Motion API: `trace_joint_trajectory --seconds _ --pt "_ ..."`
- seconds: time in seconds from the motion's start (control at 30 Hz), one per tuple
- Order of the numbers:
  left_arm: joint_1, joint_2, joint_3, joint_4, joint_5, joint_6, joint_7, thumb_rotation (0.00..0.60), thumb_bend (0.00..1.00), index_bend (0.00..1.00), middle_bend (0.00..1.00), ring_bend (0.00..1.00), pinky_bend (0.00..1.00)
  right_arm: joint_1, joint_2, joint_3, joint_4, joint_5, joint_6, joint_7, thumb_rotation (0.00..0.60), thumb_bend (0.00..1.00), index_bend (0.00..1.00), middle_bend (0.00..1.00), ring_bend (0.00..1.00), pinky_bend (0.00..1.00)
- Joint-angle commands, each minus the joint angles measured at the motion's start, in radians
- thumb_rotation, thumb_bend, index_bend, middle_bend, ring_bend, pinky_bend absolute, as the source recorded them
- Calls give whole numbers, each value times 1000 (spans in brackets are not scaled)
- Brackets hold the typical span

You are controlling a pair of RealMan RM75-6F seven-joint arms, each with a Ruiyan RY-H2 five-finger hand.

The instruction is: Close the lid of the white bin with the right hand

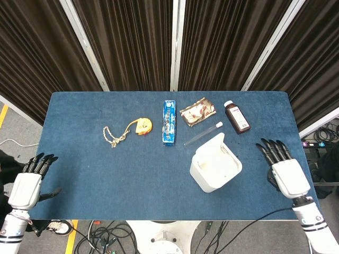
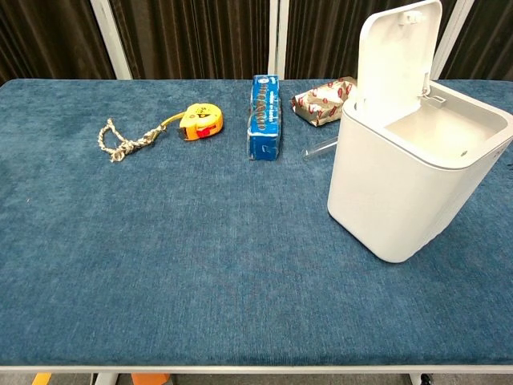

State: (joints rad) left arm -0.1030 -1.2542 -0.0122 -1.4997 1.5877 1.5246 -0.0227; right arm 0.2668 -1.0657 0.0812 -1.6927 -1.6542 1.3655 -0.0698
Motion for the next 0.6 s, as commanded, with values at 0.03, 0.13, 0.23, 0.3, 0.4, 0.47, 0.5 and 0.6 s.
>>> trace_joint_trajectory --seconds 0.03,0.13,0.23,0.3,0.4,0.47,0.5,0.6 --pt "-1 0 0 -2 2 1 3 600 0 178 142 60 138 84 53 60 -115 -15 -72 -106 600 1000 0 0 0 0" --pt "0 1 -2 -3 -1 4 4 600 0 178 142 60 138 152 75 101 -191 10 -151 -170 600 1000 0 0 0 0" --pt "-1 0 -1 -1 -5 -2 4 600 0 178 142 60 138 222 72 134 -234 68 -245 -193 600 1000 0 0 0 0" --pt "-2 -1 0 0 -5 -5 2 600 0 178 141 60 138 266 59 151 -248 121 -310 -204 600 1000 0 0 0 0" --pt "-3 0 1 0 -5 -9 2 600 0 178 142 61 139 315 36 163 -257 180 -374 -230 600 1000 0 0 0 0" --pt "-3 1 1 -1 -8 -11 1 600 0 178 142 60 140 341 19 168 -256 206 -398 -245 600 999 0 0 0 0" --pt "-3 2 1 -1 -8 -11 0 600 0 178 142 60 140 350 13 169 -255 216 -407 -249 600 999 0 0 0 0" --pt "-2 2 1 1 -6 -8 -2 600 0 178 142 60 140 370 4 165 -259 241 -426 -271 600 1000 0 5 0 0"
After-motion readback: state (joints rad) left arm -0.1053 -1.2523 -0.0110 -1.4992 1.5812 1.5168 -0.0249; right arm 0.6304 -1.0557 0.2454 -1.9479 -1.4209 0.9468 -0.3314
